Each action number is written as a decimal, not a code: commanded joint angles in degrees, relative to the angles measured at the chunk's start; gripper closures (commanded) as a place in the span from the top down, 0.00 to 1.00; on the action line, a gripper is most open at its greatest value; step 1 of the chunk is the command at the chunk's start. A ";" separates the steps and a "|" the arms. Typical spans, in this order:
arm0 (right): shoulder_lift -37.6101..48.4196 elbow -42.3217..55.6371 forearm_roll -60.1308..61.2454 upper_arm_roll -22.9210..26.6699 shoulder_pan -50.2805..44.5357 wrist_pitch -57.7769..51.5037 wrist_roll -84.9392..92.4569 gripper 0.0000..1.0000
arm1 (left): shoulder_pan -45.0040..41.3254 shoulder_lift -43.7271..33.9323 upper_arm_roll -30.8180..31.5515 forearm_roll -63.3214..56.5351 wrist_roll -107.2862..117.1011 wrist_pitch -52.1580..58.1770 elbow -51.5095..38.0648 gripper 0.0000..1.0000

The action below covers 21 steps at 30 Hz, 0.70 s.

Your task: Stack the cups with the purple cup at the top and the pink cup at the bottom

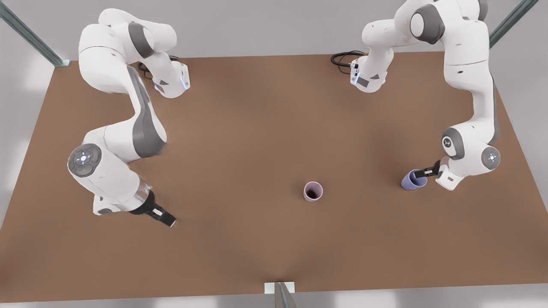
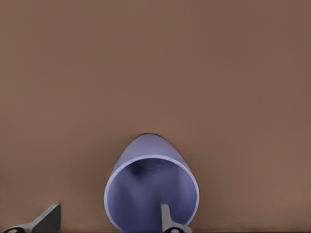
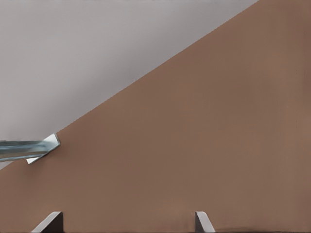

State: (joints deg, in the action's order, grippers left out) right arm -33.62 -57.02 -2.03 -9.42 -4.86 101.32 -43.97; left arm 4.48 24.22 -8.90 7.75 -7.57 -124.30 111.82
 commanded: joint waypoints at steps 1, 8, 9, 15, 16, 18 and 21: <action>2.06 -0.98 -1.48 -0.07 3.45 -15.71 22.52 1.00 | 0.00 0.48 -0.06 -0.10 -10.09 -0.24 0.15 1.00; 3.91 -6.87 0.10 -0.07 11.54 -10.35 36.58 1.00 | 0.09 2.59 0.03 0.08 -9.22 -2.97 0.06 0.55; 5.40 -8.36 0.27 -0.25 11.63 -10.27 37.90 1.00 | 0.09 2.59 0.03 0.16 -9.13 -3.67 0.06 0.43; 17.35 -25.15 -0.34 -0.42 9.87 -3.76 73.85 1.00 | 0.00 2.41 0.12 0.16 -8.86 -3.14 -0.29 0.21; 18.06 -26.03 -1.57 -0.51 8.29 -2.53 82.45 1.00 | 0.00 1.89 0.90 0.25 -8.60 -2.62 -0.47 0.21; 23.41 -34.81 -2.89 -0.60 8.03 5.01 96.00 1.00 | -0.08 0.39 2.13 0.16 -6.23 -0.07 -2.75 0.21; 24.21 -33.77 -2.28 -0.07 7.50 0.46 60.26 1.00 | -9.75 -2.25 2.31 -0.01 14.93 12.66 -12.41 0.21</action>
State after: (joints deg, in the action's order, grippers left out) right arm -9.99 -90.84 -4.04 -9.57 2.28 100.10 -1.76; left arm -3.46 22.72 -6.74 7.45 -9.94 -121.42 100.75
